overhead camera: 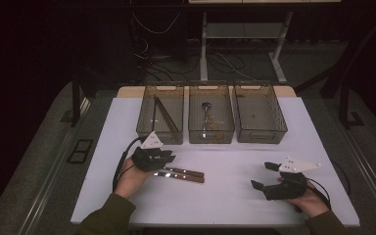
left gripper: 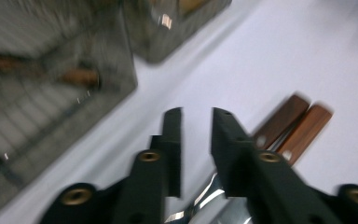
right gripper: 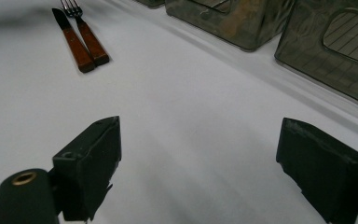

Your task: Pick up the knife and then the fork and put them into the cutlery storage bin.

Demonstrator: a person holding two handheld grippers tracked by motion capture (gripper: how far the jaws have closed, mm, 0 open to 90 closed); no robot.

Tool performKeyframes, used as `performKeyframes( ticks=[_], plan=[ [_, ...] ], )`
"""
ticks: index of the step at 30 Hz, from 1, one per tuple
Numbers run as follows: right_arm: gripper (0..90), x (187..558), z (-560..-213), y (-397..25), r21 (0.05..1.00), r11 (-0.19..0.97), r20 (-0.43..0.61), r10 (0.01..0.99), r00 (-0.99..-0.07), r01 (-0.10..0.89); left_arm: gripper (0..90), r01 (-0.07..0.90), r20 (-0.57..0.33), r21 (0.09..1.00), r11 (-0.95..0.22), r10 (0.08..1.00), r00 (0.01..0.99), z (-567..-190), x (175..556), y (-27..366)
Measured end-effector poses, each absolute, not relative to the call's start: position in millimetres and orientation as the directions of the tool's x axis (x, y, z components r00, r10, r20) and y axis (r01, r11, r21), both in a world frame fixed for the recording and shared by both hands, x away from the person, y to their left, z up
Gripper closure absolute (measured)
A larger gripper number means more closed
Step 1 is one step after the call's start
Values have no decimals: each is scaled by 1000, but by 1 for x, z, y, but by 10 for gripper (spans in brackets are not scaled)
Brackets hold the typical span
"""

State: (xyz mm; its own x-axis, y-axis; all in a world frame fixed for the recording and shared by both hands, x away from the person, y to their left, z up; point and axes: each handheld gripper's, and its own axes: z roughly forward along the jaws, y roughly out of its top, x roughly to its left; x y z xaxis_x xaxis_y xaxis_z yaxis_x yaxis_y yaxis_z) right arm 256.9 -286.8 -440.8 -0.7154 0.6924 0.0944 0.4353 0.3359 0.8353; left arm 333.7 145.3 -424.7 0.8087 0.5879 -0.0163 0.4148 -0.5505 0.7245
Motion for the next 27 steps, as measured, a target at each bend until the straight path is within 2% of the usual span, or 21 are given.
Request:
performKeyframes(
  ticks=[4, 14, 27],
  plan=[
    [141, 257, -442, -287, 833, 343, 91, 689, -719, 435, 886, 437, -23, 699, -567, 593, 805, -431, 339, 146],
    [141, 257, -442, -285, 833, 344, 90, 689, -719, 434, 887, 451, -16, 636, -626, 573, 819, -440, 337, 142],
    [141, 257, -442, -286, 833, 342, 91, 691, -718, 434, 888, 462, -37, 633, -622, 571, 820, -439, 335, 146]
  ],
)
